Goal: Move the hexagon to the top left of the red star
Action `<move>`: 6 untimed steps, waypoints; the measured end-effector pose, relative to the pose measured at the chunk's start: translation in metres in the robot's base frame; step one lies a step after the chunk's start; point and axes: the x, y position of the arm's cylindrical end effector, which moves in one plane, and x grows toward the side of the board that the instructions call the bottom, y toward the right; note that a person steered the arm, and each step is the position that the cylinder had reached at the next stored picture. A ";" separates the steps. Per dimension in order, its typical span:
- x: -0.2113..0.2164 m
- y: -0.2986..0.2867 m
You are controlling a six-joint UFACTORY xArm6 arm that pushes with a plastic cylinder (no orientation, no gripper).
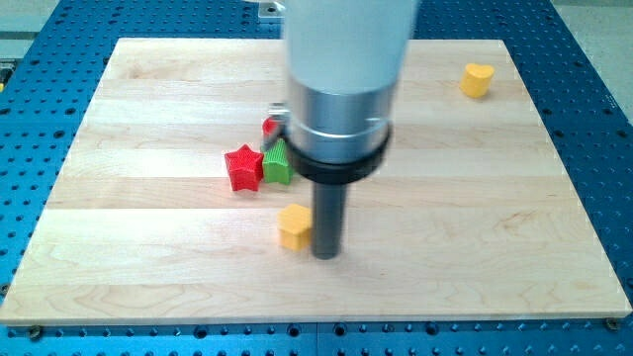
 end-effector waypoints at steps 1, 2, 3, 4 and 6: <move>0.000 -0.057; -0.010 -0.057; -0.035 -0.079; -0.006 -0.025; -0.051 -0.061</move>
